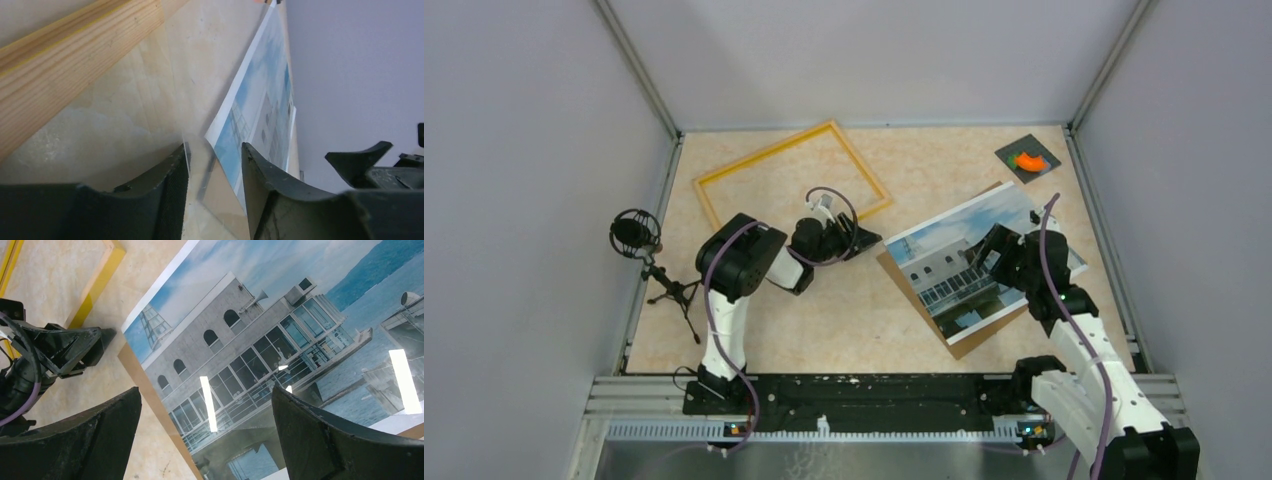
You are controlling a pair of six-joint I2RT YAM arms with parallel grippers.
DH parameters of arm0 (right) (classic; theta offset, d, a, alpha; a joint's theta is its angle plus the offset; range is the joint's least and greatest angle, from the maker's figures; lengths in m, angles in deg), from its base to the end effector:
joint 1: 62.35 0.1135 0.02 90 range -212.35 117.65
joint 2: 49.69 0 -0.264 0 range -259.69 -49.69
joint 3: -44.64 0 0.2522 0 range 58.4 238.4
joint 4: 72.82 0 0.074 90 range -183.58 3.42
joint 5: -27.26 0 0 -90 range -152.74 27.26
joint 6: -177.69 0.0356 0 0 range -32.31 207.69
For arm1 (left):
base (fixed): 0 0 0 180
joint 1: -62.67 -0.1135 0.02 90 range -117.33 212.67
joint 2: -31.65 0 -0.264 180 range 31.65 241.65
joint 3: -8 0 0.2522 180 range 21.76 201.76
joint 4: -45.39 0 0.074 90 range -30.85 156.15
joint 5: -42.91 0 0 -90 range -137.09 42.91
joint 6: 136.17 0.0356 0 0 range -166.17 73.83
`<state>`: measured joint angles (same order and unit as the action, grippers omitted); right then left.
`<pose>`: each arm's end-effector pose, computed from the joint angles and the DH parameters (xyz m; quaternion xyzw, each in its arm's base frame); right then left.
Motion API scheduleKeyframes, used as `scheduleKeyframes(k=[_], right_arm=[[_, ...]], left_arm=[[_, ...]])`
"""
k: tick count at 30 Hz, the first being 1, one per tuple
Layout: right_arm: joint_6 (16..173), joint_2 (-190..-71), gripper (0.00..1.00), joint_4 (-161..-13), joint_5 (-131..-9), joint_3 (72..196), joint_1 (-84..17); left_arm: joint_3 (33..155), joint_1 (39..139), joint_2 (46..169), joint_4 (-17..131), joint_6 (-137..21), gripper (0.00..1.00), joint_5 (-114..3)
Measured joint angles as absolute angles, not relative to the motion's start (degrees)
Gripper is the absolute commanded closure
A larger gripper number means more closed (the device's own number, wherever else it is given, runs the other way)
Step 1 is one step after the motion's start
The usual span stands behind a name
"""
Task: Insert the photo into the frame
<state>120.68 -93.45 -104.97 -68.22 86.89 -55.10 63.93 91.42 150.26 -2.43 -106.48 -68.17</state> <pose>0.1707 0.0251 0.2288 0.1741 0.8634 0.2018 0.4283 0.3145 -0.1872 0.0937 -0.1046 0.7802 -0.5237 0.3257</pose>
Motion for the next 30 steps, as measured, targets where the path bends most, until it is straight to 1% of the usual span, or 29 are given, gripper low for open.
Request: scheduleKeyframes(k=[3,6,8,9,14,16,19,22,25,30], right_arm=[[120.68,-93.76,0.01,-104.97,-68.26,86.89,-55.10],[120.70,-93.91,0.01,-104.91,-68.50,86.89,-55.10],[120.72,-94.11,0.01,-104.82,-68.81,86.89,-55.10],[120.79,-94.18,0.01,-104.82,-69.03,86.89,-55.10],[121.25,-94.46,0.01,-104.54,-70.45,86.89,-55.10],[121.42,-94.50,0.01,-104.38,-70.97,86.89,-55.12],[122.01,-95.11,0.01,-103.27,-71.85,86.89,-55.12],[122.91,-96.84,0.01,-100.93,-73.09,86.85,-55.14],[124.57,-100.27,0.01,-96.62,-75.93,86.02,-55.14],[130.54,-108.80,0.01,-86.83,-82.49,83.90,-55.12]], left_arm=[[63.87,90.83,153.76,-8.55,-109.72,0.72,-70.40],[63.87,90.35,155.72,-11.30,-111.58,0.91,-72.21],[63.87,90.02,155.90,-11.96,-112.19,0.99,-73.30],[63.87,89.76,155.90,-12.53,-112.28,1.00,-73.81],[63.45,87.66,154.56,-13.21,-113.06,1.00,-77.13],[62.07,85.72,151.90,-12.24,-113.63,1.00,-78.42],[58.71,80.98,144.49,-9.71,-114.20,1.00,-80.15],[56.22,75.32,135.81,-4.38,-114.00,1.00,-80.93],[55.36,69.70,127.86,4.54,-112.60,1.00,-80.71],[53.88,61.96,120.64,16.85,-110.00,1.00,-80.56]])
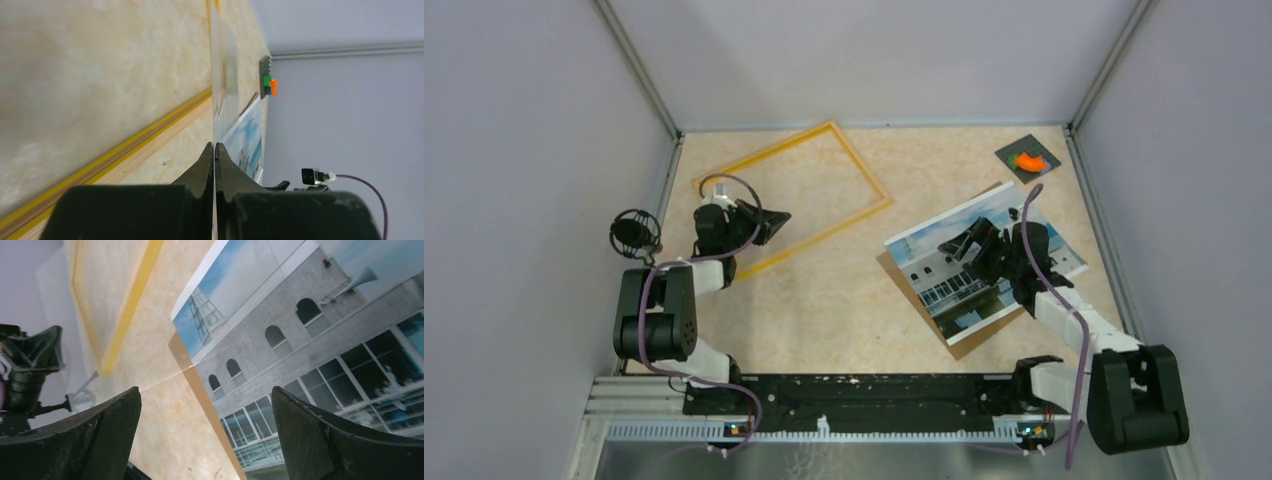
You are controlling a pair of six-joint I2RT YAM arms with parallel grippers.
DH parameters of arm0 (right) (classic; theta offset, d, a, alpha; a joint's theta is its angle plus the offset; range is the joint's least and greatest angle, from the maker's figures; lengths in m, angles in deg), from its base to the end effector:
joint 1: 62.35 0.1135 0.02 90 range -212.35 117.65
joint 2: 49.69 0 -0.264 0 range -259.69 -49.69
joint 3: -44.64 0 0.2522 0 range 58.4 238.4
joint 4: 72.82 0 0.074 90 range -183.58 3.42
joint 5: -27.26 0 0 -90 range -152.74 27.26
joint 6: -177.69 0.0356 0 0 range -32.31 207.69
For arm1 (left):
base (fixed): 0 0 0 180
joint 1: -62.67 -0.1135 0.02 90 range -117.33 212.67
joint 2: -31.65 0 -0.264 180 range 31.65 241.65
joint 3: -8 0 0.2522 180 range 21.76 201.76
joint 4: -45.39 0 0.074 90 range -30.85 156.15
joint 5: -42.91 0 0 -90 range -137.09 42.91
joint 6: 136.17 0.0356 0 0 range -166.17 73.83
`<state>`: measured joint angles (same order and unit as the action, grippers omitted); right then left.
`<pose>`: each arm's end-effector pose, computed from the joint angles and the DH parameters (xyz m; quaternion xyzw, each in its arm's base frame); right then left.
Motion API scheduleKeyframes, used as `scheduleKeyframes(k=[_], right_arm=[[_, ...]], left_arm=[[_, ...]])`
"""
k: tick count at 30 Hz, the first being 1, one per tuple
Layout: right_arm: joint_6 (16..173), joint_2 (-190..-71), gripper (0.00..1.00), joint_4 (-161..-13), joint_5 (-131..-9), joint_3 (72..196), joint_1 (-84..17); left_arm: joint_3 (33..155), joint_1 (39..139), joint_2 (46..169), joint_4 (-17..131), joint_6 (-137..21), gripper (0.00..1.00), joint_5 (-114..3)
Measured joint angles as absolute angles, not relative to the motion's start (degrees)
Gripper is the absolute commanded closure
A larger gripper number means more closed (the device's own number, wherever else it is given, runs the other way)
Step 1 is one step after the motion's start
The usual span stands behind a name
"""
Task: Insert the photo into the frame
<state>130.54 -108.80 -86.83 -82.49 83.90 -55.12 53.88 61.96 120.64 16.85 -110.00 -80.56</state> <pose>0.2078 0.0385 0.1945 0.1891 0.8523 0.3333 0.3560 0.3000 -0.0159 0.1790 -0.2555 0.7346 -0.5007 0.3800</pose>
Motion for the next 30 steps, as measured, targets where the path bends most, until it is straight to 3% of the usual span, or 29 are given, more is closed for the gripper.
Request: scheduleKeyframes(k=[9,17,23,30], right_arm=[[150.75,-128.08,0.05,-60.56,-86.27,81.08,-46.36],[164.11,-133.91,0.10,-44.50,-80.26,73.91,-40.70],[170.43,-143.33,0.20,-29.63,-77.77,73.14,-40.24],[173.90,-154.87,0.39,-16.15,-75.36,75.61,-39.58]], left_arm=[[52.04,54.97,118.39,27.51,-108.78,1.00,-82.57],[51.54,53.72,117.19,29.07,-108.69,1.00,-84.39],[51.50,53.26,117.19,29.20,-109.26,1.00,-86.44],[51.21,52.17,117.21,29.33,-109.22,1.00,-88.15]])
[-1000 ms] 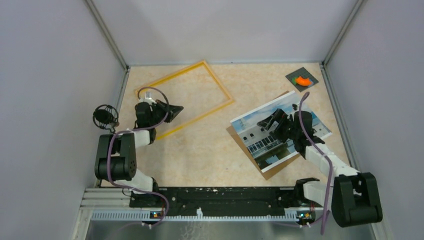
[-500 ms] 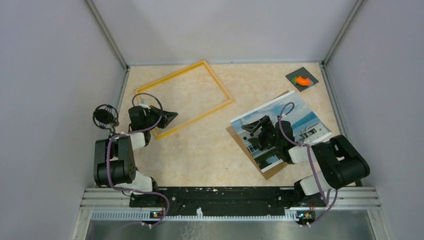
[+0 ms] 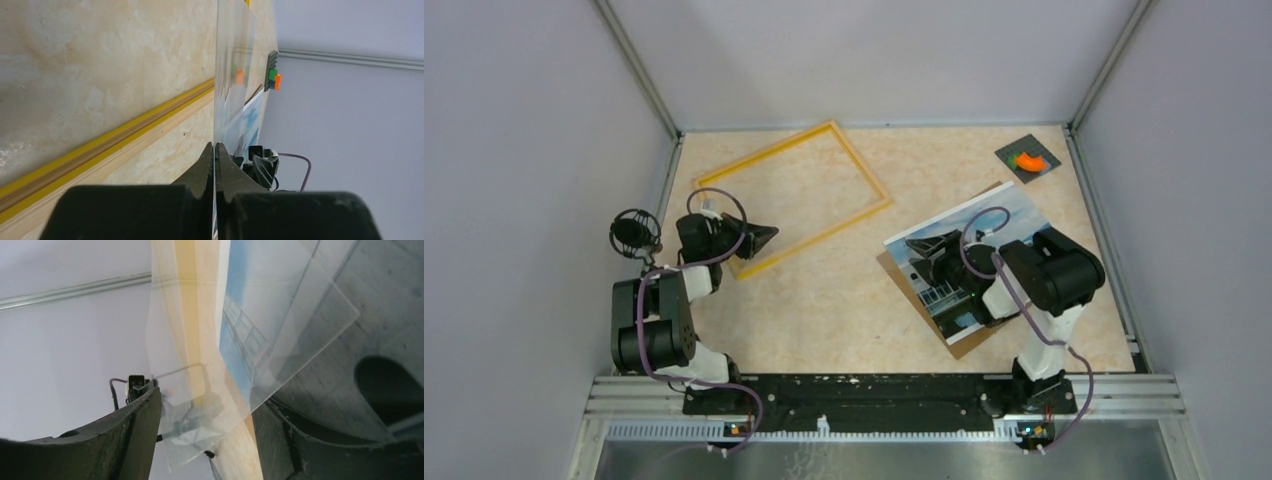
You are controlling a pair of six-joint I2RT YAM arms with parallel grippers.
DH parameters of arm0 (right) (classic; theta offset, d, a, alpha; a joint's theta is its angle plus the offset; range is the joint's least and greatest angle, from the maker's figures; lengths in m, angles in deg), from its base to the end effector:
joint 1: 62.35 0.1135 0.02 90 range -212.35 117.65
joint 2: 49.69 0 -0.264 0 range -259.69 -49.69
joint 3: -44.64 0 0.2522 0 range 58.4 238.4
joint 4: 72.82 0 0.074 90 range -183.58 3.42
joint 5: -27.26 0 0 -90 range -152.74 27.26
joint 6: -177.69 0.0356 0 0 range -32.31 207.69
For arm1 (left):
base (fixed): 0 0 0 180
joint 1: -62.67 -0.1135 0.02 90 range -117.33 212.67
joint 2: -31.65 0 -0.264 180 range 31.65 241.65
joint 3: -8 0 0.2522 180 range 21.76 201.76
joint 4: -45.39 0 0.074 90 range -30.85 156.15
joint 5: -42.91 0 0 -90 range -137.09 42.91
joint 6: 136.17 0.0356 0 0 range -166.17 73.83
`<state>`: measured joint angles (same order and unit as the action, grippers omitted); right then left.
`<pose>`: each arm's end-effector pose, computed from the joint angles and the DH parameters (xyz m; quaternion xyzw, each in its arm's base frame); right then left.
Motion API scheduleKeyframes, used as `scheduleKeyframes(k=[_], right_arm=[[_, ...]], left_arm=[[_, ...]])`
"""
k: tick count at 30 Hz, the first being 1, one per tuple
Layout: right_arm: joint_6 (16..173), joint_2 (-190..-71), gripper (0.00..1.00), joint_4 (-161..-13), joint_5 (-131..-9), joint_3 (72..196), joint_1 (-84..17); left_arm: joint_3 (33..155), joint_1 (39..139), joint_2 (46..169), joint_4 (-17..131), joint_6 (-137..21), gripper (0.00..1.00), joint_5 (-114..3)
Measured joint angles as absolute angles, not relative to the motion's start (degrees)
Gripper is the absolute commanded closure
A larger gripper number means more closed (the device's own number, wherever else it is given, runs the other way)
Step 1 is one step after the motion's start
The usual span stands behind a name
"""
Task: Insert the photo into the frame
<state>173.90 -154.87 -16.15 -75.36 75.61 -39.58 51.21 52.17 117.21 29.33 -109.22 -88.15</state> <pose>0.2381 0.1084 0.0928 0.3663 0.7162 0.5297 0.2690 0.2760 0.0274 0.1621 -0.3280 0.7479 -0.4859 0.3113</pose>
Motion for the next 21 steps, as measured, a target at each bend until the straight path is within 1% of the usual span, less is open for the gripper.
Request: scheduleKeyframes(k=[3,6,9,14,15,17,18,20,21], right_arm=[[174.36,-158.54,0.46,-12.15,-73.86,77.06,-39.23],[174.36,-159.79,0.54,-10.84,-73.07,78.41,-38.82],[174.27,-160.82,0.56,-9.13,-72.48,80.53,-38.36],[174.10,-163.48,0.64,-7.89,-71.28,85.14,-37.44],[174.12,-164.07,0.67,-7.71,-71.12,85.76,-37.20],[174.34,-165.56,0.78,-6.90,-70.75,87.04,-36.70],[174.36,-166.54,0.86,-6.38,-70.60,87.74,-36.46],[174.43,-168.05,1.00,-6.14,-70.34,89.14,-36.13],[174.43,-168.60,1.00,-6.11,-70.25,90.04,-35.98]], left_arm=[[51.21,51.49,117.23,29.63,-109.02,1.00,-88.47],[51.21,50.81,117.41,30.09,-108.82,1.00,-88.84],[51.23,50.03,117.43,31.10,-108.06,1.00,-89.50],[51.95,48.82,117.43,33.50,-106.35,1.00,-89.87],[52.11,48.61,117.43,33.83,-106.11,1.00,-90.00],[52.52,48.17,117.54,34.25,-105.83,1.00,-90.42],[52.83,47.93,117.67,34.38,-105.72,1.00,-90.72],[53.35,47.58,117.80,34.70,-105.39,1.00,-91.05],[53.73,47.40,117.80,35.12,-105.08,0.98,-91.18]])
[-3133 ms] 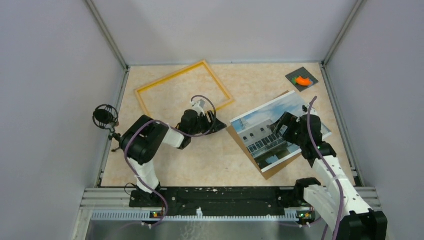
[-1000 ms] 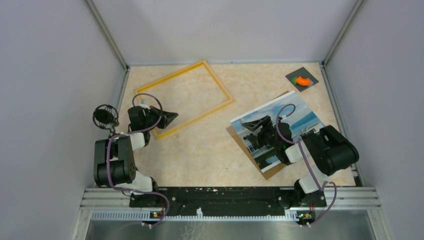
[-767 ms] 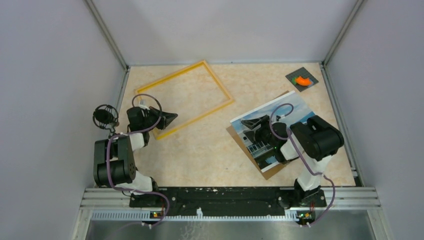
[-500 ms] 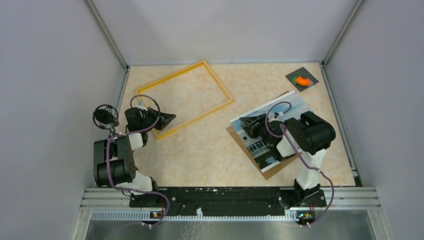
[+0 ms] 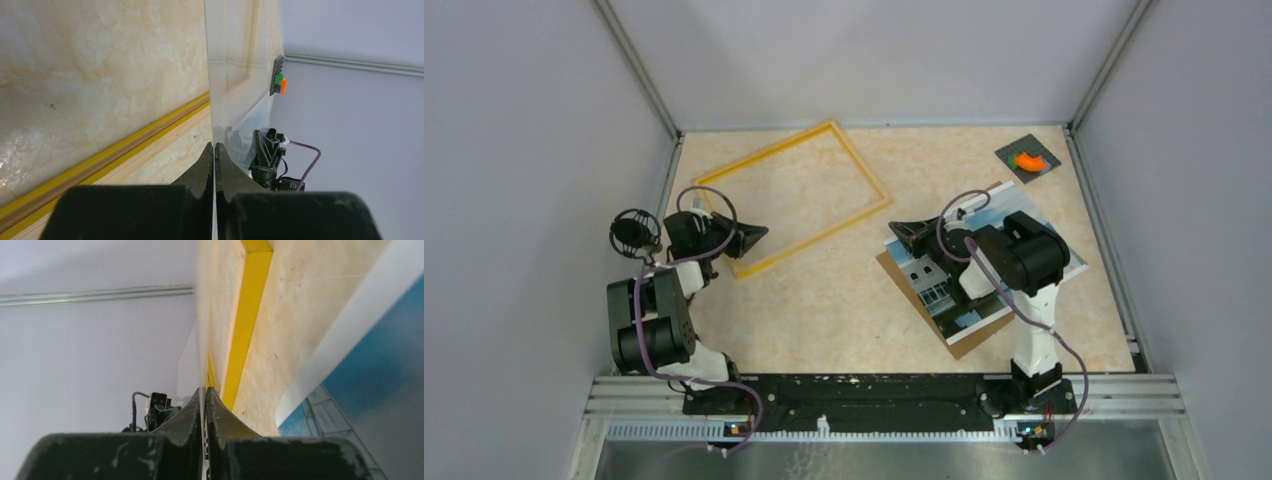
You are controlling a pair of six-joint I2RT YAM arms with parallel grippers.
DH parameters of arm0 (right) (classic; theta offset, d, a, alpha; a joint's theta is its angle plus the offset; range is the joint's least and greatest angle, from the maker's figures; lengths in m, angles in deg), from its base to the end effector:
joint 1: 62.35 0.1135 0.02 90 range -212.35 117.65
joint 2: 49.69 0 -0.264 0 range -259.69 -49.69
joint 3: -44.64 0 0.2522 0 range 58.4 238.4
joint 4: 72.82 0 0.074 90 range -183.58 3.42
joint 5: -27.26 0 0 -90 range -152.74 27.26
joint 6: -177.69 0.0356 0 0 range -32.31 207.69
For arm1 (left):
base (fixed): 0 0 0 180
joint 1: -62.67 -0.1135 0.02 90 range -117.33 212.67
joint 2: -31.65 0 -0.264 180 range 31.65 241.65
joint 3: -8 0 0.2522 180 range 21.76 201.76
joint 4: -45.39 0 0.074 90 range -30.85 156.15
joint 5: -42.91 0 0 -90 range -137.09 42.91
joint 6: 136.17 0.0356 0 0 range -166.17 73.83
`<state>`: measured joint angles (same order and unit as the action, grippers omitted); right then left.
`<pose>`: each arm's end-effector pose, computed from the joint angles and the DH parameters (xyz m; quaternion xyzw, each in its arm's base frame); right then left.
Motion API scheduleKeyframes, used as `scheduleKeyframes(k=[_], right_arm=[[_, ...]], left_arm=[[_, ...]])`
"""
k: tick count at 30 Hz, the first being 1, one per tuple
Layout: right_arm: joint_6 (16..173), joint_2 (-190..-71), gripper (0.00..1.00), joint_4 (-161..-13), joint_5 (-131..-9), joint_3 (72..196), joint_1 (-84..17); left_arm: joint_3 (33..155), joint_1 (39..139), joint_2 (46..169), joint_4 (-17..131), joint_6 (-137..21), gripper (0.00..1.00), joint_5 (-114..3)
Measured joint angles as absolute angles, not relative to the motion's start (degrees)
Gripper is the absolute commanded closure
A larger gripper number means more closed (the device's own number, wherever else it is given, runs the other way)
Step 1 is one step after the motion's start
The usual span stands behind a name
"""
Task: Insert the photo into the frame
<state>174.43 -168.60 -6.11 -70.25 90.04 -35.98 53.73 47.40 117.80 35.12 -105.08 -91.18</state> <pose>0.2916 0.1497 0.0898 0.3376 0.6669 0.5798 0.3243 0.2770 0.0499 0.1634 -0.3351 0.7537 -0.4739 0.3084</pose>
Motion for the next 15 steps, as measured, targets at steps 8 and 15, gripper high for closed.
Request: scheduleKeyframes(k=[8,15], right_arm=[[173.18,-170.11,1.00,-6.18,-69.03,96.36,-34.71],[172.76,-175.02,1.00,-8.48,-68.30,106.17,-33.55]], left_arm=[[58.62,45.90,117.80,40.47,-100.47,0.56,-91.18],[60.68,44.69,117.80,43.34,-98.53,0.34,-90.24]])
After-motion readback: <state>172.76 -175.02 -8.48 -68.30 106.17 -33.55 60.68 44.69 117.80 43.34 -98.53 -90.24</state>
